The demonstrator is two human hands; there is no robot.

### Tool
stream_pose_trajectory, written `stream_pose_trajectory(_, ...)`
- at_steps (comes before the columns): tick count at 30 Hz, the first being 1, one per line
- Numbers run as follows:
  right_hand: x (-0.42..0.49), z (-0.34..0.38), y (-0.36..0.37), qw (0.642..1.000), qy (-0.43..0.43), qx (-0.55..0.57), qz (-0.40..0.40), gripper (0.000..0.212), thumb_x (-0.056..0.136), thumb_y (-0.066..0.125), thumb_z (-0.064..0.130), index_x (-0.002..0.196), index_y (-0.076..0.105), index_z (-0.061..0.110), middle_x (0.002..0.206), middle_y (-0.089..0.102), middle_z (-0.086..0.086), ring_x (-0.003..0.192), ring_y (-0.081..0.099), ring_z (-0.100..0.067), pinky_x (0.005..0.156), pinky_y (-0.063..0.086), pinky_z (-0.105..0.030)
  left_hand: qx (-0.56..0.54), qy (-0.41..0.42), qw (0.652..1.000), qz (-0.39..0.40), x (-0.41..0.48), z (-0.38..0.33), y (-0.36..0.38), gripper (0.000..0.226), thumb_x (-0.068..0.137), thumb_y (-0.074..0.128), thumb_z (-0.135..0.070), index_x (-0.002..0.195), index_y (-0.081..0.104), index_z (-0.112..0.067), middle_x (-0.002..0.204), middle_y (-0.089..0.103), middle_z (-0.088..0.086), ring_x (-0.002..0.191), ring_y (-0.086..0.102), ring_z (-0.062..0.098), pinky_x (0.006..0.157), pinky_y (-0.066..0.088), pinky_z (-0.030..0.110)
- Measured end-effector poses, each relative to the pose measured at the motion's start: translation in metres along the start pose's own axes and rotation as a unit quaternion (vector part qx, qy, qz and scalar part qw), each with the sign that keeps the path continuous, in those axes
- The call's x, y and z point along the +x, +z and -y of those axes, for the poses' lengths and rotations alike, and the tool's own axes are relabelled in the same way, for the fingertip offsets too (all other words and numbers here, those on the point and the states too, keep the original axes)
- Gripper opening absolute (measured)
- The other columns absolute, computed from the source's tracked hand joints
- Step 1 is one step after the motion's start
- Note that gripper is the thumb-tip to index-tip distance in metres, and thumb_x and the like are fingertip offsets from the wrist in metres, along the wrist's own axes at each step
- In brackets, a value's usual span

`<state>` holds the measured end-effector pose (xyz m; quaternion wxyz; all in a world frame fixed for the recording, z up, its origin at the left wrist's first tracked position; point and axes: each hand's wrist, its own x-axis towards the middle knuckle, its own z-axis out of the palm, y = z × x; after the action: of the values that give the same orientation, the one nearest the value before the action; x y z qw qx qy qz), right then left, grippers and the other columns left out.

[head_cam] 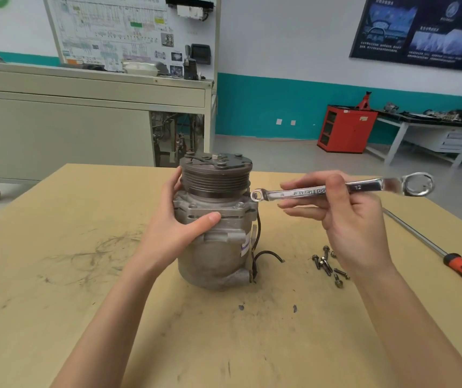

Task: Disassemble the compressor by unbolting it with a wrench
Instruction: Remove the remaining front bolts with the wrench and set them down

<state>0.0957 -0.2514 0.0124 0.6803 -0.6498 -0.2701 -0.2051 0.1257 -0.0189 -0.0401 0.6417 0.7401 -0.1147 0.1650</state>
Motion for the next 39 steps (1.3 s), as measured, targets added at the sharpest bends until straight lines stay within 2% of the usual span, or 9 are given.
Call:
stream_pose_trajectory(4,-0.002,0.001,0.011,0.997,0.036,0.056,-0.037,0.029,0.095,0.045,0.032,0.090,0.061,0.008,0.105,0.072,-0.010,0.092,0.071,-0.027,0.075,0.057,-0.027,-0.008,0.011,1.000,-0.022,-0.002,0.002,0.006,0.089,0.065,0.078,-0.040,0.137,0.028,-0.051,0.119,0.045,-0.040,0.106,0.050,-0.024,0.078,0.040,-0.002)
stream_pose_trajectory(7,0.002,0.001,0.010,0.994,0.062,0.057,-0.063,0.024,0.101,0.038,0.007,0.089,0.059,0.009,0.102,0.072,-0.009,0.093,0.071,-0.025,0.072,0.057,-0.025,0.001,0.005,1.000,-0.029,-0.002,0.001,0.008,0.098,0.066,0.083,-0.042,0.144,0.022,-0.049,0.119,0.041,-0.042,0.105,0.049,-0.025,0.081,0.040,-0.001)
stream_pose_trajectory(9,0.006,0.001,0.011,0.995,0.055,0.032,-0.072,0.025,0.101,0.038,0.007,0.089,0.060,0.007,0.099,0.072,-0.009,0.091,0.072,-0.023,0.070,0.057,-0.024,0.010,-0.007,0.999,-0.040,-0.004,-0.001,0.009,0.108,0.064,0.083,-0.047,0.150,0.017,-0.044,0.122,0.038,-0.040,0.108,0.047,-0.024,0.087,0.040,0.002)
stream_pose_trajectory(14,0.008,-0.002,0.024,0.986,-0.075,-0.103,-0.106,0.028,0.096,0.049,0.029,0.083,0.063,0.008,0.076,0.073,-0.002,0.071,0.073,-0.016,0.063,0.058,-0.026,0.134,-0.028,0.981,-0.138,-0.020,-0.010,0.032,0.121,0.055,0.065,-0.072,0.154,0.008,-0.036,0.151,0.037,-0.012,0.139,0.037,0.011,0.116,0.029,0.047)
stream_pose_trajectory(19,0.014,-0.007,0.029,0.900,-0.281,-0.320,-0.090,0.047,0.097,0.045,0.031,0.080,0.070,-0.005,0.067,0.069,-0.012,0.057,0.068,-0.025,0.050,0.056,-0.041,0.216,0.000,0.950,-0.226,-0.031,-0.012,0.054,0.110,0.074,0.072,-0.058,0.156,0.007,-0.024,0.156,0.030,0.001,0.144,0.025,0.019,0.118,0.019,0.050)
stream_pose_trajectory(23,0.012,-0.005,0.033,0.852,-0.343,-0.390,-0.071,0.052,0.098,0.042,0.035,0.077,0.071,-0.004,0.067,0.070,-0.011,0.052,0.065,-0.024,0.047,0.050,-0.032,0.213,0.002,0.951,-0.224,-0.030,-0.011,0.054,0.107,0.072,0.068,-0.058,0.155,0.008,-0.026,0.155,0.031,0.000,0.144,0.024,0.018,0.117,0.019,0.047)
stream_pose_trajectory(28,0.009,-0.003,0.039,0.785,-0.401,-0.470,-0.043,0.051,0.097,0.046,0.036,0.070,0.069,0.000,0.062,0.066,-0.007,0.048,0.059,-0.022,0.045,0.044,-0.028,0.212,-0.002,0.953,-0.216,-0.031,-0.012,0.053,0.105,0.074,0.067,-0.059,0.155,0.009,-0.028,0.157,0.028,-0.003,0.145,0.022,0.016,0.116,0.018,0.046)
stream_pose_trajectory(33,0.004,-0.004,0.045,0.776,-0.389,-0.497,-0.009,0.028,0.088,0.066,0.022,0.068,0.066,0.002,0.058,0.059,-0.008,0.045,0.050,-0.022,0.037,0.041,-0.029,0.215,-0.011,0.953,-0.213,-0.031,-0.013,0.054,0.106,0.073,0.063,-0.065,0.155,0.007,-0.029,0.156,0.028,-0.004,0.145,0.022,0.015,0.115,0.017,0.046)
stream_pose_trajectory(39,0.004,-0.003,0.054,0.707,-0.390,-0.589,-0.010,0.019,0.072,0.080,0.003,0.066,0.062,0.005,0.058,0.054,-0.006,0.046,0.048,-0.019,0.042,0.036,-0.026,0.216,-0.011,0.952,-0.216,-0.031,-0.013,0.054,0.104,0.073,0.063,-0.063,0.155,0.009,-0.029,0.156,0.028,-0.006,0.145,0.022,0.013,0.115,0.016,0.046)
